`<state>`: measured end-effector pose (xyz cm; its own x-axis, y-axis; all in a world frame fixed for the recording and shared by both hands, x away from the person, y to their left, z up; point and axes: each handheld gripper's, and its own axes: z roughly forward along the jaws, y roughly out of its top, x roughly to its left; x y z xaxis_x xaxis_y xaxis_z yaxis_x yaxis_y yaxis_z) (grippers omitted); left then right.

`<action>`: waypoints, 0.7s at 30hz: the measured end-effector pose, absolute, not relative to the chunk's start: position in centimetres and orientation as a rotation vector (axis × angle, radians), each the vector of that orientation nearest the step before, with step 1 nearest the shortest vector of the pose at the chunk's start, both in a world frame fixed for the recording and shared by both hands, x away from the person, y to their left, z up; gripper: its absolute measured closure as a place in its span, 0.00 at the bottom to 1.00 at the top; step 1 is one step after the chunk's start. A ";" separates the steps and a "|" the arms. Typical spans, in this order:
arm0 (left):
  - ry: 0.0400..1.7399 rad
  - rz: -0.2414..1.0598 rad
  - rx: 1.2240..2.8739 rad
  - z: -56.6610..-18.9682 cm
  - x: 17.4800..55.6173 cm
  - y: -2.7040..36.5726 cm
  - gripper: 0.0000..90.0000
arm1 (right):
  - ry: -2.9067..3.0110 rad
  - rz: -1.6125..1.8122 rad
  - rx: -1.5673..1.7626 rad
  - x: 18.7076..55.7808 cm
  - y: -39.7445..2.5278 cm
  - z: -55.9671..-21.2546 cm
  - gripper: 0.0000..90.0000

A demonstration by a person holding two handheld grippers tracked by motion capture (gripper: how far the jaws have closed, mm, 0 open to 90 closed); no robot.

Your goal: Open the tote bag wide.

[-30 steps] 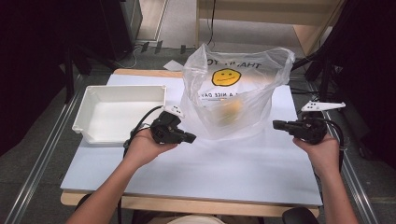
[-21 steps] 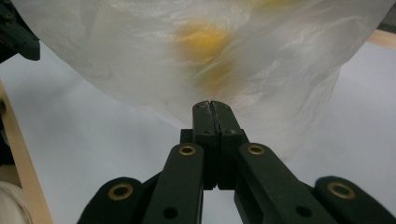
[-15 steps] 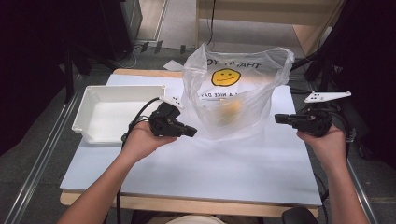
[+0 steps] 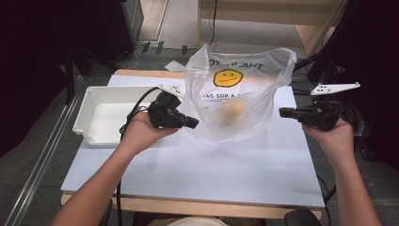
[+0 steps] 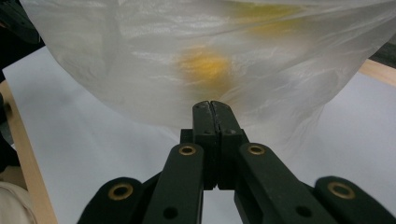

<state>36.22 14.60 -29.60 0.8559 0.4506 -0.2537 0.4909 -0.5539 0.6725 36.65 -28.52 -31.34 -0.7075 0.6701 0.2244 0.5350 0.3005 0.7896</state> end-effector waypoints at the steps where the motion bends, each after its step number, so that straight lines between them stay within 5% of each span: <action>1: 0.679 -0.066 2.240 -29.6 36.2 14.6 1.00 | 2.410 1.372 1.126 36.7 -28.5 -31.3 1.00; 21: 0.639 -0.013 2.244 -24.8 38.4 14.3 1.00 | 2.413 1.393 1.106 38.3 -28.2 -28.2 1.00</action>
